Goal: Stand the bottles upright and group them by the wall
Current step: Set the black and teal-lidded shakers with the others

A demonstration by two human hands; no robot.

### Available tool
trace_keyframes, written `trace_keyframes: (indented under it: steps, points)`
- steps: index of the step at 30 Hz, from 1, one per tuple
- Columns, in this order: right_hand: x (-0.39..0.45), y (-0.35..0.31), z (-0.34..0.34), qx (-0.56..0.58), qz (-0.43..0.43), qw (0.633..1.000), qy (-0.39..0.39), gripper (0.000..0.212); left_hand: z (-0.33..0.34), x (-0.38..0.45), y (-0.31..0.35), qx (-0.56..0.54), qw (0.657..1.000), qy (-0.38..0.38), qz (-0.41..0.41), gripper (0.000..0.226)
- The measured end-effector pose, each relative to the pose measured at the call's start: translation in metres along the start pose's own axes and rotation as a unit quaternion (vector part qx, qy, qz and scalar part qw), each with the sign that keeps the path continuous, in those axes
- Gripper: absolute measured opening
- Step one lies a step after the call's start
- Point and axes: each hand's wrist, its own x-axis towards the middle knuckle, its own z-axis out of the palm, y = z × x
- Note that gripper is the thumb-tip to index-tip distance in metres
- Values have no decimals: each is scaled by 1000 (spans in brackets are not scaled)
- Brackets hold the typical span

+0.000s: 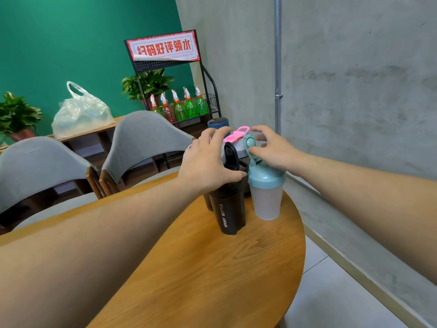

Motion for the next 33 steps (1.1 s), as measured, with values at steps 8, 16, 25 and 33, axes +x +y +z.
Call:
trace_keyframes:
  steps: [8, 16, 25, 33]
  points:
    - [3, 14, 7, -14, -36, 999, 34, 41, -9, 2, 2, 72, 991, -106, 27, 100]
    - [-5, 24, 1, 34, -60, 994, 81, 27, -6, -6, 8, -18, 992, -123, -28, 96]
    - [-41, 33, -5, -26, -91, 994, 46, 12, 1, -27, 3, -83, 993, -57, -65, 64]
    - [-61, 42, -7, -129, -107, 986, 4, 39, 14, -41, 6, -140, 984, -20, -109, 52]
